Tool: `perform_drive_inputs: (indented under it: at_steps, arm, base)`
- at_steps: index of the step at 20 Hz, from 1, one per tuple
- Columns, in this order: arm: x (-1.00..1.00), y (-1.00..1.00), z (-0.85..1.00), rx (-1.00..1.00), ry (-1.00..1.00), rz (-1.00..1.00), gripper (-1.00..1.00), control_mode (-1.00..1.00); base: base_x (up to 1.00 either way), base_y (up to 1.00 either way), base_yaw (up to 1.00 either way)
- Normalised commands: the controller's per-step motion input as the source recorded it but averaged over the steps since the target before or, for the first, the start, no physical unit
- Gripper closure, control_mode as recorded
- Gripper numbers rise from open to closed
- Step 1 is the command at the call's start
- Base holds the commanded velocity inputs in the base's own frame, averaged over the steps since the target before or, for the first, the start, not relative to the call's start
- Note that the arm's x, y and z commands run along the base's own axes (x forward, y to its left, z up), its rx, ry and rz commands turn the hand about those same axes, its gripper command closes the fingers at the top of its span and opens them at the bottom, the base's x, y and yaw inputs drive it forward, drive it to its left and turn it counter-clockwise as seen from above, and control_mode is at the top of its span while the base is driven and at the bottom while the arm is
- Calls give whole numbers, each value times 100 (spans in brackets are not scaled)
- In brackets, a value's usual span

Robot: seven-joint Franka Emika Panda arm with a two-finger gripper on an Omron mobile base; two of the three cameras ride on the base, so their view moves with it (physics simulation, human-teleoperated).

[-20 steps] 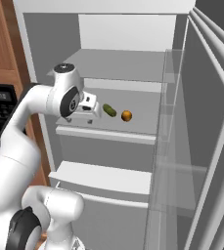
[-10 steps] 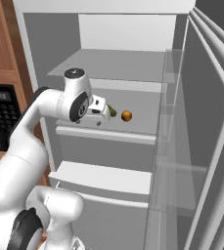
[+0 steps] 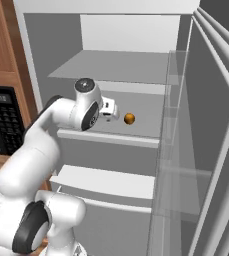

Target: Pick cucumber from the fridge and place it on the plate on the counter.

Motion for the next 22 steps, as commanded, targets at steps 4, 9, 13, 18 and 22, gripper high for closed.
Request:
perform_drive_inputs:
  at_steps: [4,9,13,18,22]
  arm:
    - [30,0,-7,-6,-27,0,-100,-100]
    - [56,0,12,-13,11,0,-100,-100]
    - [55,0,0,-4,14,0,-100,-100]
    - [41,0,-13,0,-2,0,-100,-100]
    - [37,0,-10,0,-2,0,-100,-100]
  base:
    - [0,0,0]
    - [0,0,0]
    - [0,0,0]
    - [0,0,0]
    - [0,0,0]
